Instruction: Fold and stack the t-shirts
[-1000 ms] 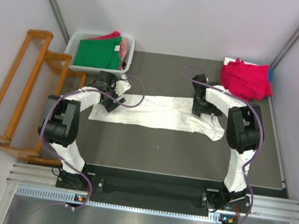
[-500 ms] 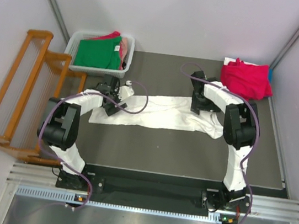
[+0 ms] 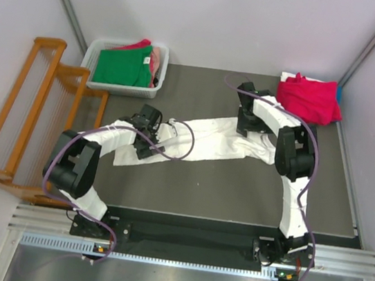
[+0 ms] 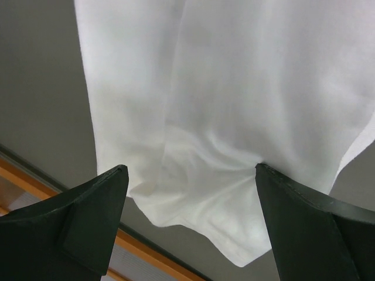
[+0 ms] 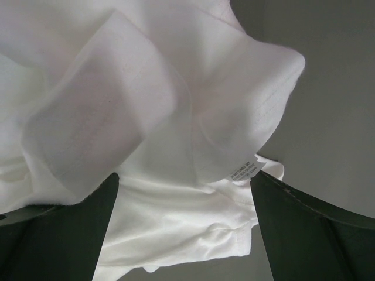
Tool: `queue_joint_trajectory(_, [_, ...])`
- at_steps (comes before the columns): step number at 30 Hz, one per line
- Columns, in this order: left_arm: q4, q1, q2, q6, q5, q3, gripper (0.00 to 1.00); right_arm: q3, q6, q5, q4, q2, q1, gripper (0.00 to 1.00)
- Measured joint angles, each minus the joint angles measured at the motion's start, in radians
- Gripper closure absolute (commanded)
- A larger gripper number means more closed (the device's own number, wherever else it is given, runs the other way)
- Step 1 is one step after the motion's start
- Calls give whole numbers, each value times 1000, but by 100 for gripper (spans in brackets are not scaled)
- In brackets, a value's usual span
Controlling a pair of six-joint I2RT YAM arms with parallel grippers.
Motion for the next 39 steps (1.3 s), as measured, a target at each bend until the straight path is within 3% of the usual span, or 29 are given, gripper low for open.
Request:
queue_joint_trajectory(12, [-169,-80,-24,-51,81,0,4,171,-8,-71,19,98,-2,0])
queue_joint_trajectory(27, [-299,-300,-26,-180,175,6,4,313,-10,-231,103,188,3,0])
queue_joint_trajectory(39, [-323,-423,39,-271,257,163,4,450,-11,-367,170,262,10,0])
